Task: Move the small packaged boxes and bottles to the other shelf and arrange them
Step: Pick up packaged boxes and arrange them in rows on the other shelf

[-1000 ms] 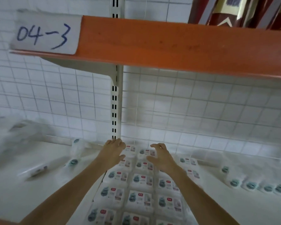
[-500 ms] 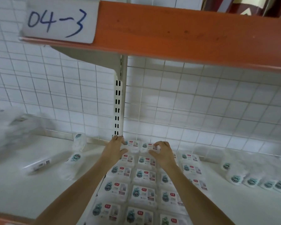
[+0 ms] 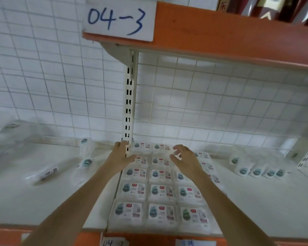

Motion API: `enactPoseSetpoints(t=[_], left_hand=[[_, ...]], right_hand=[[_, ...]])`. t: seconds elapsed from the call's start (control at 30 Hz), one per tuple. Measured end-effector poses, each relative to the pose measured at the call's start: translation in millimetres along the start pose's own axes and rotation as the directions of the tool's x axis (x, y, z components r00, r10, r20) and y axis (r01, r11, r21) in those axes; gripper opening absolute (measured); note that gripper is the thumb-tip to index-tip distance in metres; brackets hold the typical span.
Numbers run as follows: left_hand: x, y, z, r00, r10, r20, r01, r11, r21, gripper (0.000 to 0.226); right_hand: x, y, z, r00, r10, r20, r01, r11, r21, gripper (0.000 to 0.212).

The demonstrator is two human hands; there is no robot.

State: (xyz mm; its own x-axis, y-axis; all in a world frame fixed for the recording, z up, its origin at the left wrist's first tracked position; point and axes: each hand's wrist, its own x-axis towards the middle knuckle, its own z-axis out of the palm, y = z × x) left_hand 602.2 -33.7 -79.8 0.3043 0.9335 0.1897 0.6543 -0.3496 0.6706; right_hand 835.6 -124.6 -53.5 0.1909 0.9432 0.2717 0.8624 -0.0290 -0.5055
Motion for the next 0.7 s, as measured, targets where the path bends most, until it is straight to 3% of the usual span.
enactPoseSetpoints(t=[0.2,0.43,0.7], left_hand=[[-59.2,6.5,-28.2,0.981,0.191,-0.014,-0.174,0.918,0.358,0.034],[-177.7,13.8,-33.1,0.921,0.384,-0.06,-0.313,0.826,0.469,0.025],[-330.8,1.0,-36.2,0.949,0.314,-0.036,-0.242,0.795,0.557,0.029]], right_hand=[[-78.0,-0.8,-40.3,0.989,-0.146,0.031,0.148,0.936,-0.318,0.035],[-181.3,23.8,-47.9,0.981,-0.194,0.017,0.191,0.945,-0.265,0.033],[-284.5,5.9,-24.8,0.938,-0.347,0.006,0.343,0.925,-0.163,0.024]])
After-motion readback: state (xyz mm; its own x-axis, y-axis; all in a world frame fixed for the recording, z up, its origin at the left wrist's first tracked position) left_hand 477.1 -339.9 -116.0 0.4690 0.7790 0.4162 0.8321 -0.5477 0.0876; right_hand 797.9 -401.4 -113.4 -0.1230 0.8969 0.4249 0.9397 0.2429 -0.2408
